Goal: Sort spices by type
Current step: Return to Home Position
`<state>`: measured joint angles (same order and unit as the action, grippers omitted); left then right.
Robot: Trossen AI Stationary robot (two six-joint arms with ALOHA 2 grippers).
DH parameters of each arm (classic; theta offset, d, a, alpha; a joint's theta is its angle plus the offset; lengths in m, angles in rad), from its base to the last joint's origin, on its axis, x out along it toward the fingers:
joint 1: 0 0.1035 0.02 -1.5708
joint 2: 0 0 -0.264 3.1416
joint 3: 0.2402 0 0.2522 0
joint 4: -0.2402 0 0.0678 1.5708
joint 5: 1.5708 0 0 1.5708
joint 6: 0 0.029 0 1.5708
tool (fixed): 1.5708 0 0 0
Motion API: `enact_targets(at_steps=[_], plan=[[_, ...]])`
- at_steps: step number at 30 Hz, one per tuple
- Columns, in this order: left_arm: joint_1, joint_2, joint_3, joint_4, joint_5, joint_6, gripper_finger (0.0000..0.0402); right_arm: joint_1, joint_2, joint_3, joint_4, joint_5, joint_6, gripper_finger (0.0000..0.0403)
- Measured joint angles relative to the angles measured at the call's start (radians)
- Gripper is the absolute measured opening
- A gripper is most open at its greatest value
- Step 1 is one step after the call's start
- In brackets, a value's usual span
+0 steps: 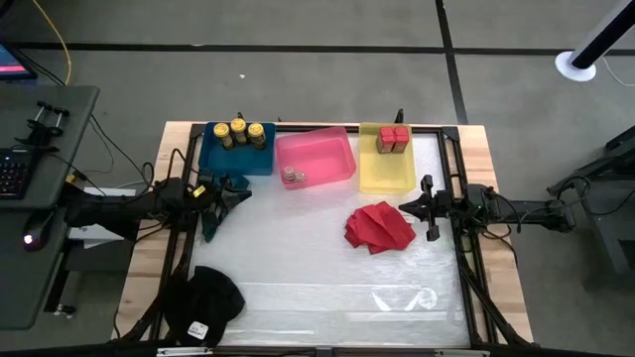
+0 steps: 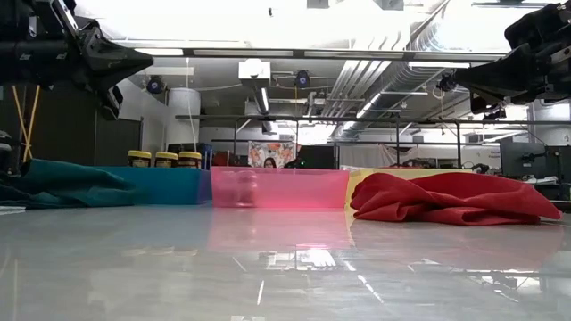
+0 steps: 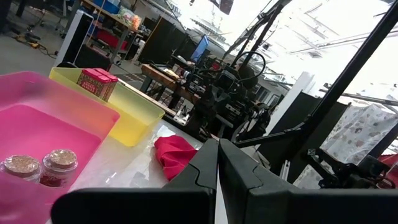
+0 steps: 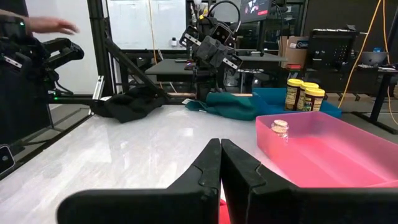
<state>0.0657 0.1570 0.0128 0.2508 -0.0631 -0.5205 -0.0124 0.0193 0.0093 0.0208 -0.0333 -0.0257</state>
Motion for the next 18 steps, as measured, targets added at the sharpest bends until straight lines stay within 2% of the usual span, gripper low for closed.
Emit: enact_targets(at_steps=[5, 9, 13, 16, 18], plan=[[-0.001, -0.015, 0.000, -0.014, 0.000, 0.006, 0.0000, 0.000, 0.000, 0.000, 0.000, 0.000, 0.000, 0.0001], [-0.010, -0.150, -0.001, -0.147, 0.002, 0.165, 0.0000, 0.000, 0.000, 0.000, 0.000, 0.000, 0.000, 0.0001], [-0.019, -0.153, -0.002, -0.232, 0.003, 0.270, 0.0000, 0.000, 0.001, 0.000, -0.002, 0.000, 0.000, 0.0001], [-0.024, -0.154, -0.001, -0.246, 0.060, 0.342, 0.0000, 0.000, 0.000, 0.000, -0.001, 0.000, 0.000, 0.0001], [-0.022, -0.154, -0.001, -0.247, 0.063, 0.376, 0.0000, 0.000, 0.001, 0.000, -0.001, 0.000, 0.000, 0.0001]])
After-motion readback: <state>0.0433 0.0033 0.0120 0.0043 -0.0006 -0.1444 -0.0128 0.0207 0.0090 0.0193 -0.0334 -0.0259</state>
